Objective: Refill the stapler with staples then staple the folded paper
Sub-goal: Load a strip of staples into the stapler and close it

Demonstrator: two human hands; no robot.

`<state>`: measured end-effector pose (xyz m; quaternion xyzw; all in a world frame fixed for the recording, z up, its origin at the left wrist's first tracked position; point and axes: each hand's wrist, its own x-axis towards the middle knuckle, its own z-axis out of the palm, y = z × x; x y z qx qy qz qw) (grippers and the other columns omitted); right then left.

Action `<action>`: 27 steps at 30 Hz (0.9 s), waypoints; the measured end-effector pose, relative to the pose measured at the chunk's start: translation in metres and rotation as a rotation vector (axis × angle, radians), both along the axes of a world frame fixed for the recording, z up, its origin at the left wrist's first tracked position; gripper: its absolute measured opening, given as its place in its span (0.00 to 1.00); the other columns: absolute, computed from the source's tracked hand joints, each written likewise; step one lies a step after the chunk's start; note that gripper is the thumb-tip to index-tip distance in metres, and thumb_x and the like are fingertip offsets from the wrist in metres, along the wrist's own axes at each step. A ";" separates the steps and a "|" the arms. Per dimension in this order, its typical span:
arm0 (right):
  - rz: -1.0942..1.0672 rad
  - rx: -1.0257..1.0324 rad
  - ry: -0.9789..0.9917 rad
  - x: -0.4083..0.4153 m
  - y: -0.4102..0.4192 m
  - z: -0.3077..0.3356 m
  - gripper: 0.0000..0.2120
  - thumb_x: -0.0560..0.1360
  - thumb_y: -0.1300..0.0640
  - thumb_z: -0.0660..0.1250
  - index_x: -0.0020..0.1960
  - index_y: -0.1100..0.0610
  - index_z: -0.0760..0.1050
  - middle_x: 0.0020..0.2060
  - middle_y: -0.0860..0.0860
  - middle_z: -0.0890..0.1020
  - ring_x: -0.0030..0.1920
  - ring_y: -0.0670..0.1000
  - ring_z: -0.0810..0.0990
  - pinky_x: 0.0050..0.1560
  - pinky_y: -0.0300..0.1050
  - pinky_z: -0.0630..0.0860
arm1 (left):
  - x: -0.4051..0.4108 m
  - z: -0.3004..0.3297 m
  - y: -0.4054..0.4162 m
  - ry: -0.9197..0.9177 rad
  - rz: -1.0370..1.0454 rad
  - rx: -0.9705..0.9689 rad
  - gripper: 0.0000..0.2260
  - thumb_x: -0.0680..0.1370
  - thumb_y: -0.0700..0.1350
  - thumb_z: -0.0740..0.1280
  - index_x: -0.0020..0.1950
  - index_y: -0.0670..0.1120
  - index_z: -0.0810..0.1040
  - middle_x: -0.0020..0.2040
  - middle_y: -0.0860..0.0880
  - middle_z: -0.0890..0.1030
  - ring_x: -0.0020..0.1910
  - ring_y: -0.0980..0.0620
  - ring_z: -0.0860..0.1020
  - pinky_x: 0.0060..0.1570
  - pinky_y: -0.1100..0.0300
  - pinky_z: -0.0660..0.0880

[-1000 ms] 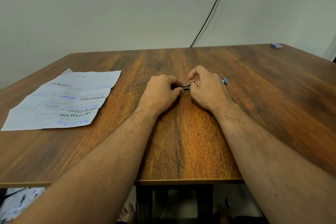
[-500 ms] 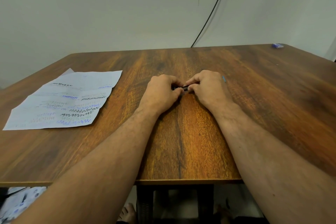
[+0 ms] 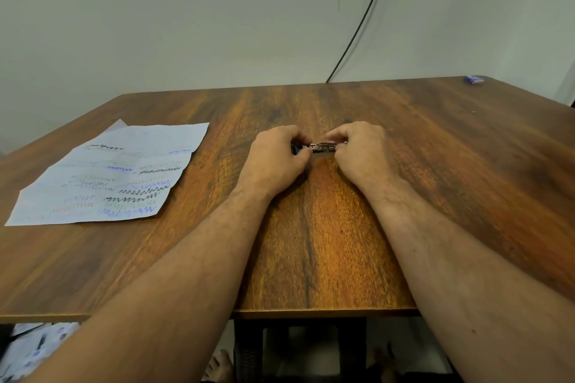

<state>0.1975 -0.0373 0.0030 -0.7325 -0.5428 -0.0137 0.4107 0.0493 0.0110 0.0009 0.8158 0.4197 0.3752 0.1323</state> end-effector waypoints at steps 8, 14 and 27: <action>-0.082 -0.037 0.017 0.002 0.005 -0.002 0.17 0.75 0.67 0.65 0.56 0.51 0.85 0.56 0.52 0.85 0.57 0.54 0.81 0.60 0.48 0.76 | -0.004 -0.002 0.005 -0.198 0.070 0.044 0.07 0.76 0.45 0.70 0.51 0.52 0.86 0.49 0.56 0.79 0.45 0.60 0.75 0.53 0.64 0.73; -0.056 -0.080 0.060 0.004 0.008 -0.006 0.14 0.77 0.64 0.66 0.55 0.51 0.86 0.55 0.49 0.86 0.56 0.51 0.81 0.59 0.44 0.75 | -0.004 -0.001 0.004 -0.189 0.061 -0.068 0.10 0.74 0.49 0.76 0.54 0.52 0.86 0.51 0.53 0.85 0.47 0.59 0.79 0.53 0.65 0.75; -0.076 -0.077 -0.012 -0.001 -0.001 0.001 0.20 0.76 0.67 0.64 0.67 0.56 0.79 0.64 0.55 0.80 0.64 0.55 0.77 0.63 0.46 0.72 | -0.008 0.000 0.009 -0.394 0.119 -0.231 0.04 0.76 0.46 0.72 0.47 0.52 0.86 0.43 0.54 0.86 0.46 0.55 0.84 0.52 0.49 0.83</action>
